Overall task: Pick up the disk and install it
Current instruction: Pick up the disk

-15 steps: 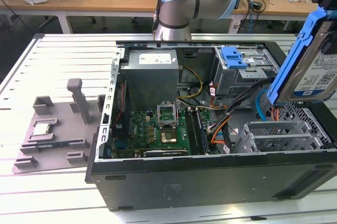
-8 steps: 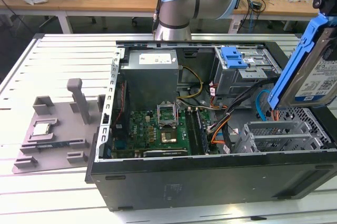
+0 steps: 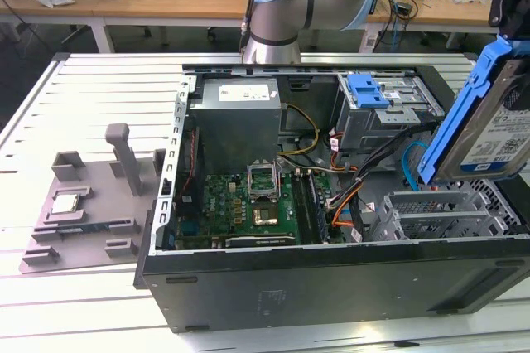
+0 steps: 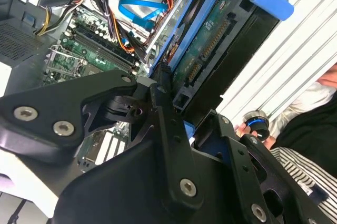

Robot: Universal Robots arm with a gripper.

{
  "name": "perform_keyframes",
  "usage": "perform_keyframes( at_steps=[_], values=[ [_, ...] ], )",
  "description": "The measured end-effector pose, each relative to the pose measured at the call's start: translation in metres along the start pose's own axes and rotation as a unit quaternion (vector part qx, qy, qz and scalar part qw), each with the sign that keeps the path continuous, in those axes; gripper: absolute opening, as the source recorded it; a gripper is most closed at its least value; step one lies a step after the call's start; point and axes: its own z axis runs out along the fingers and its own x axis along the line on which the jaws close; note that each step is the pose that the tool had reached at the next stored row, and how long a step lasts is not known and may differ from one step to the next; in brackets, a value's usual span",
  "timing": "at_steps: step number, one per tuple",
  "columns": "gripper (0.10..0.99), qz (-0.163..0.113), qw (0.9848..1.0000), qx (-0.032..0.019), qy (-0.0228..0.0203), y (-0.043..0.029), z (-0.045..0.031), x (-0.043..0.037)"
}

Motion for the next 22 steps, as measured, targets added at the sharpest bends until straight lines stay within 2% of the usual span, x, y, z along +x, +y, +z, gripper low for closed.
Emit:
perform_keyframes(
  at_steps=[18, 20, 22],
  values=[
    [0.369, 0.000, 1.0000, 0.0000, 0.0000, 0.0004, 0.0091, 0.0000],
    [0.369, 0.005, 1.0000, 0.0000, -0.0001, 0.0004, 0.0094, 0.0000],
    [0.369, 0.022, 0.9998, -0.0003, 0.0000, 0.0005, 0.0098, 0.0000]
  ],
)
